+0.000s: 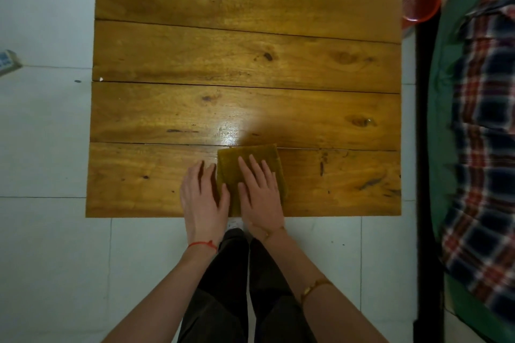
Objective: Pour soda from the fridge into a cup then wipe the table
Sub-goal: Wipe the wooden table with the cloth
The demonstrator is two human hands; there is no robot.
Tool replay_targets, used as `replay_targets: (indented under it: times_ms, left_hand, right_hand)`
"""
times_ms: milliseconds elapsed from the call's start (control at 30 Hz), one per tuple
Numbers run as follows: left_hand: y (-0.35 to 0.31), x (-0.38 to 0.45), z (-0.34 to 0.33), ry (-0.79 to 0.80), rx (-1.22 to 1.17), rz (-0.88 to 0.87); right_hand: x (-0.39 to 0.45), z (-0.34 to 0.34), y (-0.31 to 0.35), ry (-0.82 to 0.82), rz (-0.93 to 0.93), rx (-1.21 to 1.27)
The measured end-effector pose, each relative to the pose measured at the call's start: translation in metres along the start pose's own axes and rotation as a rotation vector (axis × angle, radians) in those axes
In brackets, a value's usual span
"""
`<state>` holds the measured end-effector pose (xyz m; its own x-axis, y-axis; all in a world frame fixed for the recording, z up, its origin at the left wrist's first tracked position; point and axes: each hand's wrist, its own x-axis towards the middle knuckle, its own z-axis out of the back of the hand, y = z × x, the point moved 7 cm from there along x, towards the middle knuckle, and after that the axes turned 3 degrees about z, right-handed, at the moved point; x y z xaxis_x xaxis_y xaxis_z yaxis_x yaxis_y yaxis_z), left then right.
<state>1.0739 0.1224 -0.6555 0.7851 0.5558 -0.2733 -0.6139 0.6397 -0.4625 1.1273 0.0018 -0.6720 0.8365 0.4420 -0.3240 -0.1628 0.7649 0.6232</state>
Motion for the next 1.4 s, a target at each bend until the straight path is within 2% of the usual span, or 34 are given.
replay_targets:
  times_ms: [100, 167, 300, 567, 667, 800, 1000, 1067, 1200, 1333, 1400]
  left_hand:
    - [0.002, -0.016, 0.001, -0.047, -0.059, 0.169]
    - [0.006, -0.023, -0.004, -0.031, -0.106, 0.293]
    - [0.004, -0.027, -0.009, 0.007, -0.18, 0.436]
    - [0.005, -0.011, -0.023, 0.214, -0.148, 0.57]
    - [0.003, -0.008, -0.024, 0.255, -0.167, 0.58]
    - [0.004, -0.01, -0.021, 0.305, -0.337, 0.586]
    - [0.005, -0.019, -0.022, 0.407, -0.654, 0.689]
    - [-0.001, -0.02, -0.015, 0.374, -0.634, 0.679]
    - [-0.002, -0.018, 0.0, 0.234, -0.422, 0.562]
    - [0.003, -0.019, -0.007, 0.288, -0.467, 0.638]
    - [0.009, -0.019, -0.016, 0.362, -0.606, 0.733]
  right_hand:
    - [-0.006, 0.039, -0.022, -0.291, -0.203, 0.145]
    - [-0.011, 0.053, -0.044, -0.367, -0.39, 0.102]
    - [-0.017, 0.054, -0.07, -0.207, -0.598, 0.033]
    - [-0.017, 0.048, -0.067, -0.024, -0.646, 0.147]
    - [-0.015, 0.048, -0.066, -0.004, -0.666, 0.205]
    - [-0.015, 0.051, -0.067, 0.003, -0.707, 0.367]
    - [-0.025, 0.049, -0.069, 0.023, -0.939, 0.557]
    - [-0.024, 0.047, -0.069, 0.027, -0.959, 0.545]
    - [-0.018, 0.047, -0.069, 0.011, -0.957, 0.498]
    - [-0.019, 0.042, -0.066, 0.059, -0.948, 0.444]
    - [-0.02, 0.042, -0.064, 0.061, -0.939, 0.412]
